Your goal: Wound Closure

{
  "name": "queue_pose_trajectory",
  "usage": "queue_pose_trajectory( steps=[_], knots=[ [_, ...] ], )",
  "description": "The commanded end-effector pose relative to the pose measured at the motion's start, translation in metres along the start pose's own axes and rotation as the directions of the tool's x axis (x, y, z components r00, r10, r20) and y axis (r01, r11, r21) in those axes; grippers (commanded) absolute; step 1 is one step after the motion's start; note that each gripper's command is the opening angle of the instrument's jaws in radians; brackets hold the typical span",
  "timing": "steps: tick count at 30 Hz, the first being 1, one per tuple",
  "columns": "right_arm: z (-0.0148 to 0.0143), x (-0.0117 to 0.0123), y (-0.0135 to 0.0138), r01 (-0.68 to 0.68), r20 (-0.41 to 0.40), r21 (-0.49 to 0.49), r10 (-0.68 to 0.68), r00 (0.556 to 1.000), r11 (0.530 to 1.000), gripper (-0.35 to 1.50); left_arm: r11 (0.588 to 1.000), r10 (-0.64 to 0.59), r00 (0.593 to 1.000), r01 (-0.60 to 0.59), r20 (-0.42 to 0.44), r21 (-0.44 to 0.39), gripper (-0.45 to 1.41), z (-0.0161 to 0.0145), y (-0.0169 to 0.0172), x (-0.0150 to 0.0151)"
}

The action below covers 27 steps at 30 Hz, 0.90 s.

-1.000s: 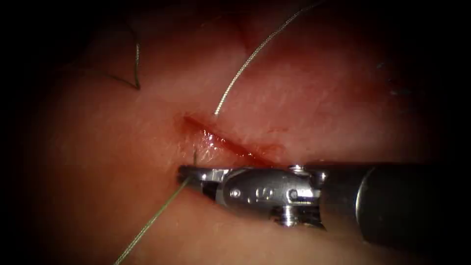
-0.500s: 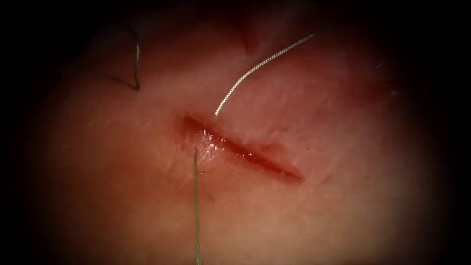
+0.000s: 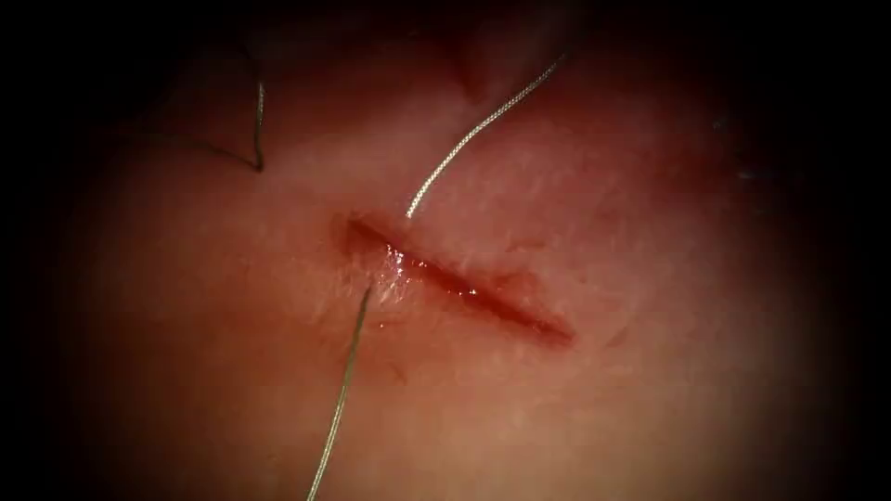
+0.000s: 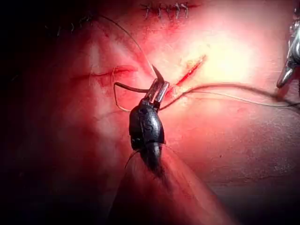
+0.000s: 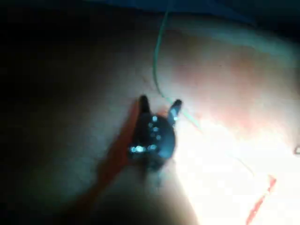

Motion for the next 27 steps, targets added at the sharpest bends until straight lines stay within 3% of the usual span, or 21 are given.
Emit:
queue_pose_trajectory(
  steps=[1, 6, 7, 15, 21, 27],
  knots=[
    [-0.0003, -0.0015, 0.001, -0.008, 0.008, -0.016, 0.008, 1.0, 1.0, 1.21, 1.0, 0.002, 1.0, -0.002, -0.001, -0.001, -0.45, 0.0005, -0.0004, -0.0006],
    [-0.0025, -0.0049, 0.005, -0.047, 0.053, -0.094, 0.052, 0.997, 0.994, 1.18, 1.0, 0.002, 1.0, -0.002, -0.001, -0.001, -0.45, 0.0005, -0.0004, -0.0006],
    [-0.0025, -0.0066, 0.007, 0.004, 0.077, -0.118, 0.006, 0.997, 0.993, 1.15, 1.0, 0.002, 1.0, -0.002, -0.001, -0.001, -0.45, 0.0005, -0.0004, -0.0006],
    [0.0024, -0.0125, 0.0142, 0.105, 0.161, -0.212, -0.071, 0.984, 0.972, 1.26, 1.0, -0.002, 1.0, 0.002, 0.001, -0.005, -0.45, 0.0006, -0.0004, -0.0007],
    [0.0049, -0.0152, 0.0169, 0.112, 0.169, -0.234, -0.073, 0.983, 0.966, 1.3, 1.0, -0.002, 1.0, 0.002, 0.001, -0.005, -0.45, 0.0006, -0.0004, -0.0007],
    [0.0072, -0.0157, 0.0171, 0.115, 0.159, -0.223, -0.08, 0.984, 0.968, 1.3, 1.0, -0.002, 1.0, 0.002, 0.001, -0.005, -0.45, 0.0006, -0.0004, -0.0007]
  ],
)
